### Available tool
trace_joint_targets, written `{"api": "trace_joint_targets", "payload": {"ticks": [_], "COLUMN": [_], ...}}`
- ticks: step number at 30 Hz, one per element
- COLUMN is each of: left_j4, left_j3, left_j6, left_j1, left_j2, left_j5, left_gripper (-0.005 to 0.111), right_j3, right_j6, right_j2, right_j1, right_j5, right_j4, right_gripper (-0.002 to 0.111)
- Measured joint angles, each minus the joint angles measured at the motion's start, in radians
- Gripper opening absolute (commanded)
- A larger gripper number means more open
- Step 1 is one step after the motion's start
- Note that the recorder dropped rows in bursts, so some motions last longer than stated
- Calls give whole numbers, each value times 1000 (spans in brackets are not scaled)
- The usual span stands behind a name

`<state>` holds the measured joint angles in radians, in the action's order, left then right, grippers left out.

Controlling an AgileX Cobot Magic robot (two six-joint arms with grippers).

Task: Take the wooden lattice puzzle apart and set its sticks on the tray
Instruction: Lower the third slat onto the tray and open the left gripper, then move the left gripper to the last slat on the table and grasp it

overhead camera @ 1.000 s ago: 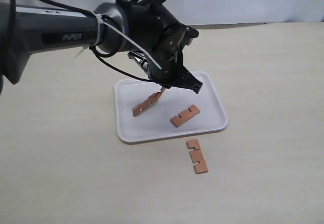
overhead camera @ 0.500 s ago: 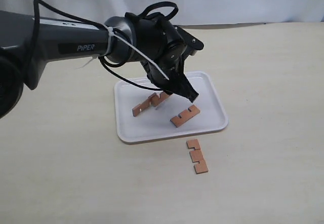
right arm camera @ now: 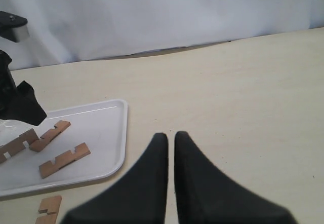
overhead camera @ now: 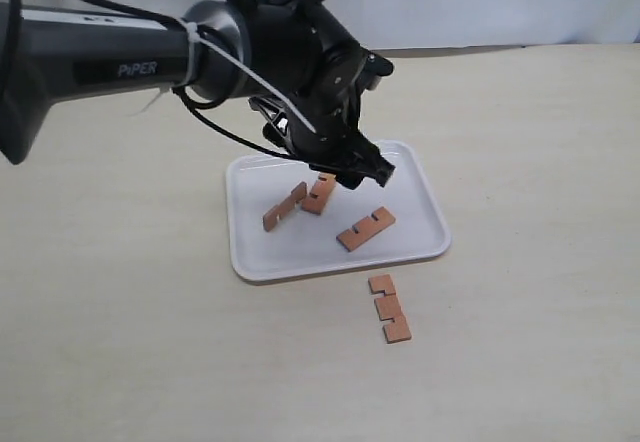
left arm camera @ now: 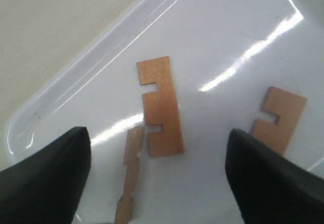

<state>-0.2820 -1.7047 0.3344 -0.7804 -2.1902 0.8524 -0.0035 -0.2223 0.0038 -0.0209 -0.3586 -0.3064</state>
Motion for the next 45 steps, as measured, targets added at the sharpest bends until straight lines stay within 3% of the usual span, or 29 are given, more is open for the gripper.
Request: {"api": "trace_joint_targets", "payload": {"ticks": [7,17,21,45], "left_j4": [117,139,142,110], "left_j3": [0,0,0,75], "left_j6": [-1,-2,-2,451], "left_j1": [-36,-238,-289,-300], "left_j2": [63,65,65,56], "left_j5": [41,13,-4,86], "left_gripper": [70,70,70,70], "right_j3": [0,0,0,0], "right_j6": [0,0,0,0], "right_j2": [0,0,0,0], "right_j1": [0,0,0,0], "right_j5": [0,0,0,0], "right_j4": [0,0,0,0], "right_gripper": [5,5,5,5]}}
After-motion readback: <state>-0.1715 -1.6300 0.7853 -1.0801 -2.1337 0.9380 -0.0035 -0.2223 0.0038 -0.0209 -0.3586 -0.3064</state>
